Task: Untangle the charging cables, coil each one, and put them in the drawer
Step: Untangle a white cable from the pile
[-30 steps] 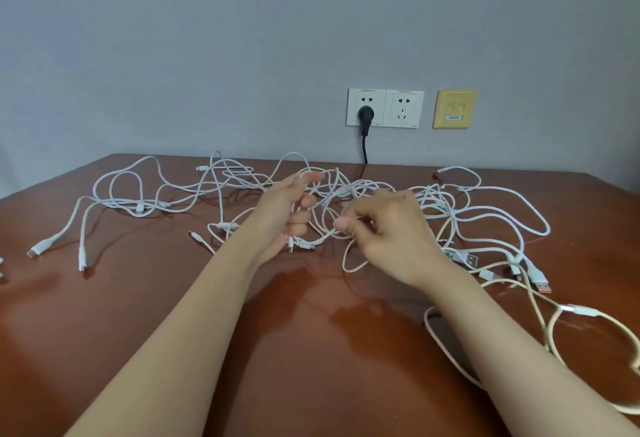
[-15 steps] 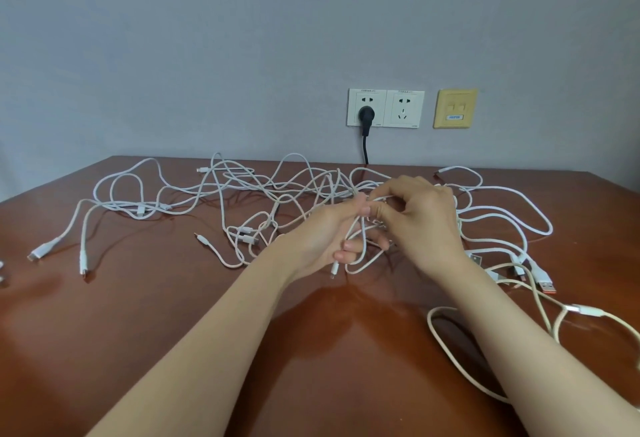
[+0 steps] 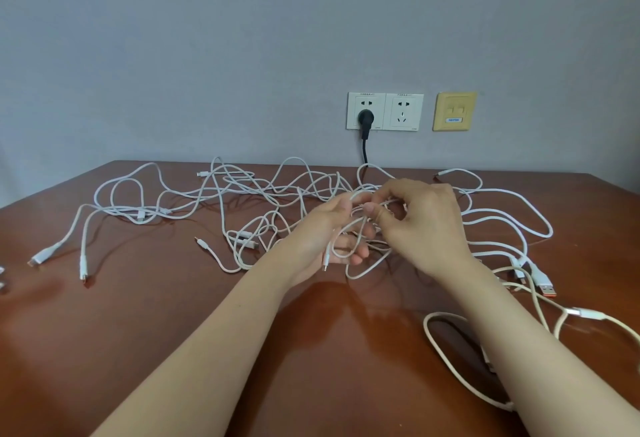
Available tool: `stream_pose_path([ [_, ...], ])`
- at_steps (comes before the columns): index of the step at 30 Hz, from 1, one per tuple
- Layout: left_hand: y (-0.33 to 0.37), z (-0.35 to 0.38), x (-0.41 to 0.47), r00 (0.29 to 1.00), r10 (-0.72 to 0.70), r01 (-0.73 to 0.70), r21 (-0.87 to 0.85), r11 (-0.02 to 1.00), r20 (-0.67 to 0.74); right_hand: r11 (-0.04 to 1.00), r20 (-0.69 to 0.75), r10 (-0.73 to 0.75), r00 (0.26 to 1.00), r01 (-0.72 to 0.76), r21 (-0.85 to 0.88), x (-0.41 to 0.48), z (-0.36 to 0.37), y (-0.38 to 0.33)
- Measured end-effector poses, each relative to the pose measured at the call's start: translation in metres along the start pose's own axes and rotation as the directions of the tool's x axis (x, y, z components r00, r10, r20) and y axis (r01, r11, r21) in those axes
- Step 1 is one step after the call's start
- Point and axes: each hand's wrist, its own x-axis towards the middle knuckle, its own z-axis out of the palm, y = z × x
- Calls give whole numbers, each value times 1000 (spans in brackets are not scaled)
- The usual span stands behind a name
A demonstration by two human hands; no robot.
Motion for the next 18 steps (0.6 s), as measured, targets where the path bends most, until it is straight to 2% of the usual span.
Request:
stream_pose_path([
  [2, 1, -2, 0, 1000, 13, -13, -30, 999, -18, 999, 51, 32, 998, -30, -42, 1, -4, -2],
  [6, -1, -6, 1, 997, 45, -53, -139, 989, -58, 983, 265, 101, 959, -55, -178, 1, -7, -6],
  [10, 1, -7, 4, 990, 58, -82, -198, 977, -126, 982, 334, 73, 940, -9, -190, 1, -8, -9],
  [14, 3, 0, 7, 967, 92, -128, -140, 982, -239, 986, 358, 43, 933, 19, -168, -1, -8, -15],
  [18, 2, 0, 13, 902, 110, -124, -5, 992, -417, 996, 431, 83, 898, -70, -46, -6, 2, -18],
])
